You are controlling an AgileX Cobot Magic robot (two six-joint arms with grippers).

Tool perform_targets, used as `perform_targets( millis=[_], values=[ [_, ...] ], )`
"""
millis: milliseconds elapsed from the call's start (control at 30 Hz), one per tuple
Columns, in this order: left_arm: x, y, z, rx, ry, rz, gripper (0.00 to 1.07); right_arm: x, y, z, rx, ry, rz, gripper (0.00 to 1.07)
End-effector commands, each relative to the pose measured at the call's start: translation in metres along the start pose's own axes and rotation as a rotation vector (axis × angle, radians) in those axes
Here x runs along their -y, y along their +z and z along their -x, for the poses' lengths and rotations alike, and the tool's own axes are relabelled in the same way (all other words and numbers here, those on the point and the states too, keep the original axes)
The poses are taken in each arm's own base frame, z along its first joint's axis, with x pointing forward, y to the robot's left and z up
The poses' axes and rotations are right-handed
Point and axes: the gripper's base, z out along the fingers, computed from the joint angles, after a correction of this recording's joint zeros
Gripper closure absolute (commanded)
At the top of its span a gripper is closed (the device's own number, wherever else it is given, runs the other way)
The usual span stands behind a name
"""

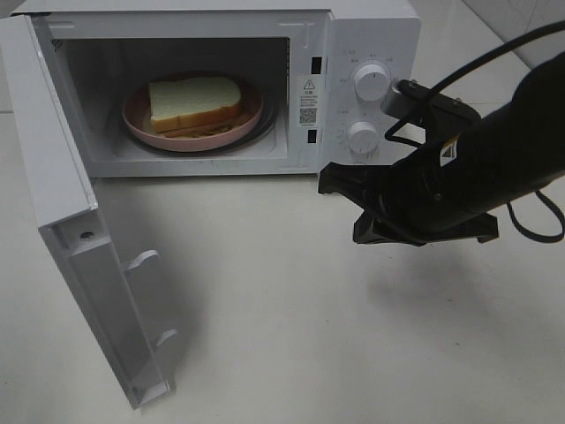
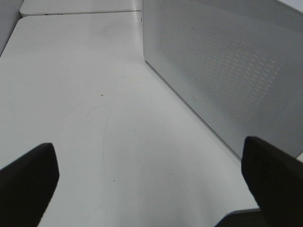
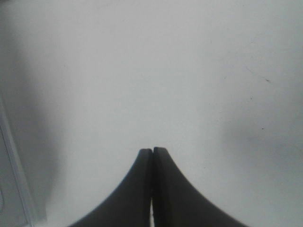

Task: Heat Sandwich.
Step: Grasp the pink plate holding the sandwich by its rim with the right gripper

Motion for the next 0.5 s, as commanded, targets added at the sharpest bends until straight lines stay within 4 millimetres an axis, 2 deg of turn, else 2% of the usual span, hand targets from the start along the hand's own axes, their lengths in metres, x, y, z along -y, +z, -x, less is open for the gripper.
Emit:
perform_targets(
  millis=[33, 100, 200, 233, 300, 367, 400, 500],
  values=[
    [0.000, -0.002, -0.001, 0.030, -0.001, 0.002, 0.09, -0.004, -0.008, 0.004, -0.056, -0.165, -0.020, 1.07],
    [0.000, -0.002, -0.001, 0.030, -0.001, 0.002, 0.09, -0.006, -0.010, 0.005, -0.071, -0.214, -0.023, 1.07],
    [0.000, -0.002, -0.001, 0.030, -0.001, 0.002, 0.09, -0.011, -0.018, 0.010, -0.131, -0.418, -0.032, 1.07],
    [0.000, -0.002, -0.001, 0.030, -0.001, 0.002, 0.09, -0.012, -0.022, 0.012, -0.161, -0.543, -0.037, 1.07],
    [0.000, -0.002, -0.001, 0.030, -0.001, 0.002, 0.09, -0.012, -0.023, 0.013, -0.176, -0.596, -0.042, 1.07],
    [0.000, -0.002, -0.001, 0.030, -0.001, 0.002, 0.09, -0.012, -0.028, 0.013, -0.225, -0.756, -0.051, 1.07],
    [0.000, -0.002, -0.001, 0.030, -0.001, 0.002, 0.09, -0.012, -0.028, 0.013, -0.225, -0.756, -0.051, 1.07],
    [0.000, -0.002, -0.001, 0.030, -0.001, 0.002, 0.09, -0.012, -0.032, 0.014, -0.266, -0.905, -0.049, 1.07]
  ],
)
